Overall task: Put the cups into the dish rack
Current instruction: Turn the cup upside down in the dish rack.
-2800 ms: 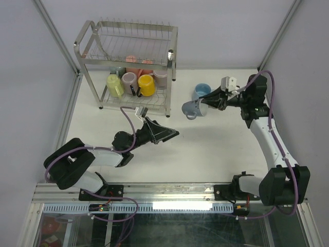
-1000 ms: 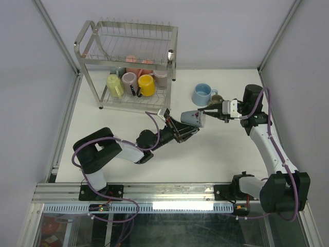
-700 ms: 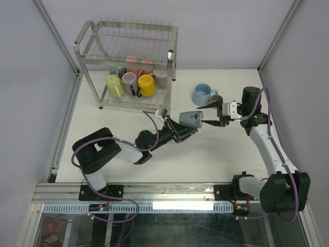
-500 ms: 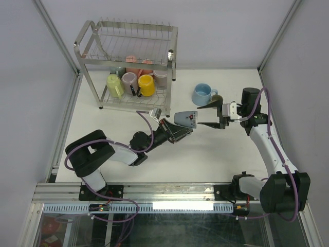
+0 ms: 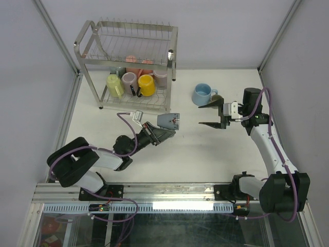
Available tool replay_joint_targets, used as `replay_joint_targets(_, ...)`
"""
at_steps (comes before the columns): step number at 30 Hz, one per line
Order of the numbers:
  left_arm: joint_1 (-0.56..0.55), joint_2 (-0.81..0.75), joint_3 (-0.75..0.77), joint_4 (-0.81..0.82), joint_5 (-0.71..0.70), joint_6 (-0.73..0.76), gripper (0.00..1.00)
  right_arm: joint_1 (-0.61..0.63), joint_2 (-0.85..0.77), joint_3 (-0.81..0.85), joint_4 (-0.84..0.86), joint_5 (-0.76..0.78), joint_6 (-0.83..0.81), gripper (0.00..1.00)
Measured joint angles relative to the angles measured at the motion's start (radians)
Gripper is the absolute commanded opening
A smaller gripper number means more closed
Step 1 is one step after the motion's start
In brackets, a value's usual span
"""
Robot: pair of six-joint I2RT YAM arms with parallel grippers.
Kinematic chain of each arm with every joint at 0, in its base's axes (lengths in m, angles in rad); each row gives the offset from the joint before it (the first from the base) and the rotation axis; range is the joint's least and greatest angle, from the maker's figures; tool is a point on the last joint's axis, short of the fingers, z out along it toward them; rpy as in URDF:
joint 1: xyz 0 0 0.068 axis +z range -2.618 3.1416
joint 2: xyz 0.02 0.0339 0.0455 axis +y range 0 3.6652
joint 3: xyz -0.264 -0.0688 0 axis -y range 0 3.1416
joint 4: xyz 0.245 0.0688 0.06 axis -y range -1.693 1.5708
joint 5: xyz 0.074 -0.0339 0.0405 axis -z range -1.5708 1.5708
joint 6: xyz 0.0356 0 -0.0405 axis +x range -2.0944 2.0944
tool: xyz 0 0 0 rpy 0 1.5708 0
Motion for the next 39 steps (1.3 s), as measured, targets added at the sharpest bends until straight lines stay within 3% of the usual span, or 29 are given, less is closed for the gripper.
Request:
replay_joint_targets(9, 0.133, -0.221, -0.075, -0.080, 0.044, 0.183, 0.00, -0.006, 0.000, -0.002, 0.022, -0.001, 0.017, 0.64)
replay_joint_targets(18, 0.138, -0.533, 0.015, -0.644, -0.032, 0.645, 0.00, -0.008, 0.000, -0.004, 0.039, 0.000, 0.033, 0.65)
replay_joint_targets(26, 0.172, -0.548, 0.072, -0.892, -0.083, 0.888, 0.00, -0.008, 0.000, -0.019, 0.055, 0.000, 0.043, 0.65)
replay_joint_targets(39, 0.278, -0.468, 0.112, -0.940, -0.081, 0.972, 0.00, -0.008, 0.000, -0.019, 0.067, 0.000, 0.047, 0.65)
